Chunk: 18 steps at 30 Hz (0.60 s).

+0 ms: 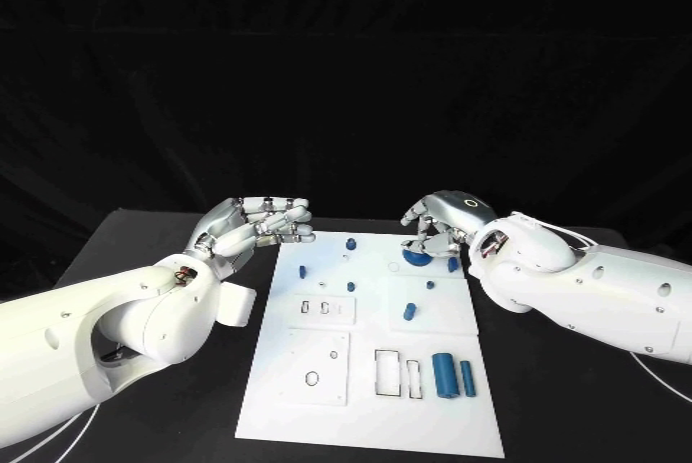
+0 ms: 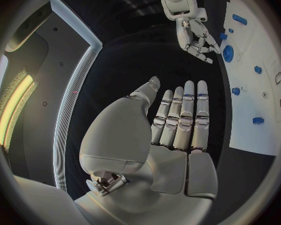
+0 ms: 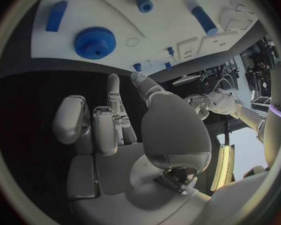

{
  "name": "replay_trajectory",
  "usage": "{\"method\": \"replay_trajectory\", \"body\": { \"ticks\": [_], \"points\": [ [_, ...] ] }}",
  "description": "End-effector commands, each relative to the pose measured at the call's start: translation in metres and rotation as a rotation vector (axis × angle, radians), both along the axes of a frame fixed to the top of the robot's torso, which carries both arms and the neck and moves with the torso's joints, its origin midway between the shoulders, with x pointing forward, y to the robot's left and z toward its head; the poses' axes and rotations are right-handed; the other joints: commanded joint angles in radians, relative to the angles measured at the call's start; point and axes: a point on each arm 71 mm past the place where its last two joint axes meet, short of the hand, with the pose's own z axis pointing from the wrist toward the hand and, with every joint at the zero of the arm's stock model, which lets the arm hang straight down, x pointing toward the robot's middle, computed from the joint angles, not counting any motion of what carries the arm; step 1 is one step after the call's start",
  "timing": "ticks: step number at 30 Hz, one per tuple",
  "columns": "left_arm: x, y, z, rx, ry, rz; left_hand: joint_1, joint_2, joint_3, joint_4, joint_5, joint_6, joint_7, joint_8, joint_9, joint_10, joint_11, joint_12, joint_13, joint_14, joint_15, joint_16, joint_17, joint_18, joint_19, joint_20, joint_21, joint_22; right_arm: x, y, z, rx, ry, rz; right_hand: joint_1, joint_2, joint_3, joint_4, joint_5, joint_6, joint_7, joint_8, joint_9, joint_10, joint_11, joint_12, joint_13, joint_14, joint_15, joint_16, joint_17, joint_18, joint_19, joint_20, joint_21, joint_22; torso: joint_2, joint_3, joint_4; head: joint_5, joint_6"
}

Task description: Assemble the parts on the task board

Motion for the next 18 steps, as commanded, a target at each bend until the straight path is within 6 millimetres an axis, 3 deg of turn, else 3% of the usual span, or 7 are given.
{"method": "replay_trajectory", "body": {
  "ticks": [1,2,4,6,11,14,18],
  "points": [
    [0.0,-0.001,0.001,-0.009,-0.005,-0.023,-0.002,0.0,0.006,0.001,0.003,-0.002,0.007,-0.004,-0.001,-0.004,0.005,-0.006,-0.001,-0.001,0.005,-0.006,0.001,0.004,0.001,0.002,0.001,-0.002,0.001,-0.007,-0.005,0.053,0.109,-0.035,0.02,0.01,-0.051,0.019,0.013,-0.013,-0.016,0.017,0.01,-0.024,-0.014,0.272,0.266,0.071,-0.004,0.047,0.072,-0.028,0.027,0.003,0.045,0.064,-0.003,0.0018,-0.0073,-0.004,0.002],
    [0.0,-0.001,0.001,-0.009,-0.005,-0.023,-0.002,0.0,0.007,0.001,0.003,-0.002,0.007,-0.004,-0.001,-0.004,0.005,-0.006,-0.001,-0.001,0.005,-0.006,0.001,0.004,0.001,0.002,0.001,-0.002,0.002,-0.012,-0.005,0.052,0.125,-0.048,0.04,0.026,-0.084,0.038,0.019,-0.026,-0.018,0.028,0.019,-0.051,-0.013,0.564,0.56,0.077,-0.001,0.079,0.113,-0.038,0.042,0.004,0.076,0.109,-0.003,0.0025,-0.0079,-0.003,0.0],
    [0.001,-0.002,0.001,-0.009,-0.004,-0.023,-0.002,0.0,0.007,0.001,0.003,-0.002,0.007,-0.004,-0.001,-0.004,0.005,-0.006,-0.001,-0.001,0.005,-0.006,0.001,0.004,0.001,0.002,0.001,-0.002,0.004,-0.018,-0.008,0.054,0.158,-0.073,0.042,0.033,-0.119,0.074,0.024,-0.058,0.008,0.043,0.031,0.034,0.008,0.899,0.881,0.088,0.001,0.125,0.18,-0.045,0.069,0.008,0.132,0.192,-0.002,0.0047,-0.0071,-0.004,-0.001],
    [0.002,-0.003,0.0,-0.009,-0.004,-0.024,-0.002,0.0,0.007,0.001,0.003,-0.002,0.007,-0.004,-0.001,-0.004,0.005,-0.006,-0.001,-0.001,0.005,-0.006,0.001,0.004,0.001,0.002,0.001,-0.002,0.005,-0.022,-0.01,0.051,0.18,-0.087,0.05,0.029,-0.132,0.082,0.02,-0.074,0.012,0.051,0.036,0.091,0.015,1.011,0.993,0.094,0.008,0.147,0.214,-0.055,0.086,0.012,0.166,0.241,-0.001,0.0036,-0.0049,-0.005,-0.001],
    [0.004,-0.005,-0.001,-0.009,-0.002,-0.025,-0.001,0.0,0.007,0.0,0.003,-0.002,0.007,-0.005,-0.001,-0.004,0.005,-0.007,-0.001,-0.001,0.004,-0.006,0.001,0.004,0.001,0.002,0.002,-0.002,0.008,-0.026,-0.015,0.044,0.218,-0.11,0.066,0.029,-0.155,0.102,0.025,-0.105,0.02,0.074,0.05,0.184,0.026,1.147,1.131,0.106,0.019,0.18,0.268,-0.075,0.125,0.022,0.237,0.346,0.0,0.0023,-0.0047,-0.007,-0.006],
    [0.005,-0.004,-0.002,-0.008,-0.001,-0.022,-0.001,0.0,0.007,0.0,0.003,-0.002,0.007,-0.005,-0.001,-0.004,0.005,-0.007,-0.001,-0.001,0.004,-0.006,0.001,0.004,0.001,0.002,0.002,-0.002,0.01,-0.027,-0.016,0.041,0.228,-0.117,0.07,0.031,-0.158,0.106,0.025,-0.113,0.023,0.078,0.052,0.188,0.027,1.154,1.137,0.106,0.02,0.18,0.268,-0.078,0.13,0.026,0.247,0.361,-0.002,0.0035,-0.0068,-0.004,-0.008],
    [0.005,-0.004,-0.002,-0.008,-0.001,-0.022,-0.001,0.0,0.007,0.0,0.003,-0.002,0.007,-0.005,-0.001,-0.004,0.005,-0.007,-0.001,-0.001,0.004,-0.006,0.001,0.004,0.001,0.002,0.002,-0.002,0.015,-0.028,-0.018,0.031,0.235,-0.131,0.076,0.033,-0.159,0.107,0.027,-0.12,0.025,0.081,0.054,0.186,0.029,1.154,1.137,0.106,0.022,0.18,0.268,-0.08,0.133,0.027,0.253,0.369,-0.002,0.002,-0.0056,-0.008,-0.01]
  ]
}}
